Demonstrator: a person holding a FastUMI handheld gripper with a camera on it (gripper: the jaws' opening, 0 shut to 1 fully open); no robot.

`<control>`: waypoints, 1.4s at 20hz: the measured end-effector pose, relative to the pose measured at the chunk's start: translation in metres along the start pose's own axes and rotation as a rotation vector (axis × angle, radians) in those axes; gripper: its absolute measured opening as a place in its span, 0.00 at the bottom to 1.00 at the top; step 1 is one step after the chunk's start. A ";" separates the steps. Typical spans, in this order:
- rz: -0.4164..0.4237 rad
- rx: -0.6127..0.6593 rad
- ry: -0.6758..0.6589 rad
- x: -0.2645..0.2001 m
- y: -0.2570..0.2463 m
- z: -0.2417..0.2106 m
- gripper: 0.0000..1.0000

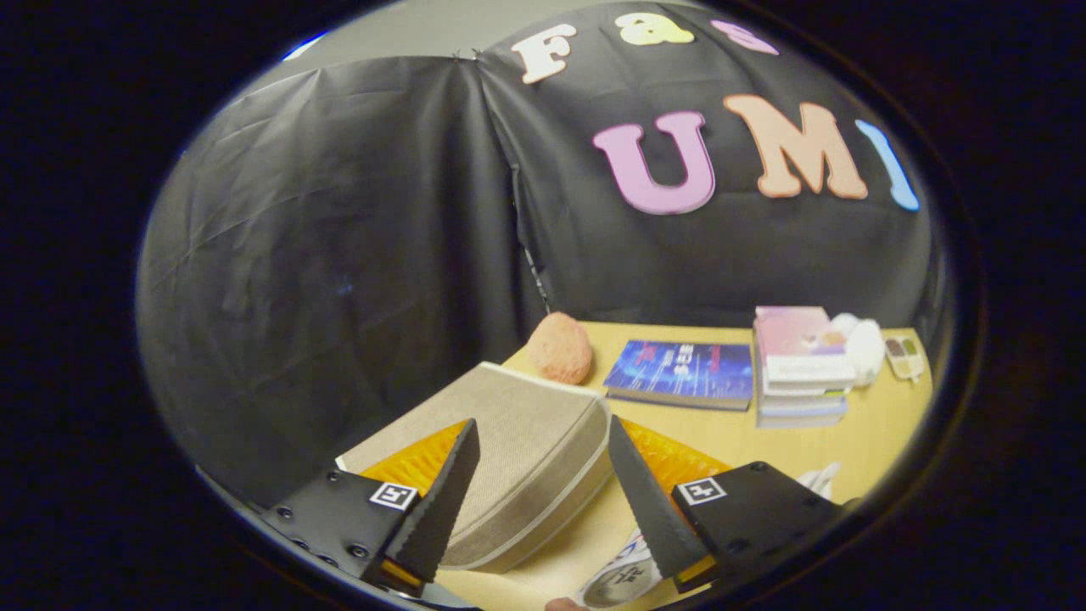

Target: Open the storage box then place both shoes into the box .Put the left shoe in first, then the right shoe, with the right side of both shoes facing outward in a uniform manner.

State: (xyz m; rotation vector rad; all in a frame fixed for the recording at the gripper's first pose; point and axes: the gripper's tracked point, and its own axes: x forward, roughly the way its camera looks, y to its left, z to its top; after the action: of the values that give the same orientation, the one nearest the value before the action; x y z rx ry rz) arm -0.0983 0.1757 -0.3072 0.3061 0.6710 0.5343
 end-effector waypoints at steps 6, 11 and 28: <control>0.031 0.183 0.106 0.015 0.001 -0.051 0.96; 0.096 0.435 0.142 0.029 0.010 -0.068 0.98; 0.189 0.816 0.356 0.041 0.026 -0.084 0.80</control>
State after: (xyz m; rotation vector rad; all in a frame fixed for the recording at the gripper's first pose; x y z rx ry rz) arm -0.1368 0.2286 -0.3795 1.0638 1.2028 0.4763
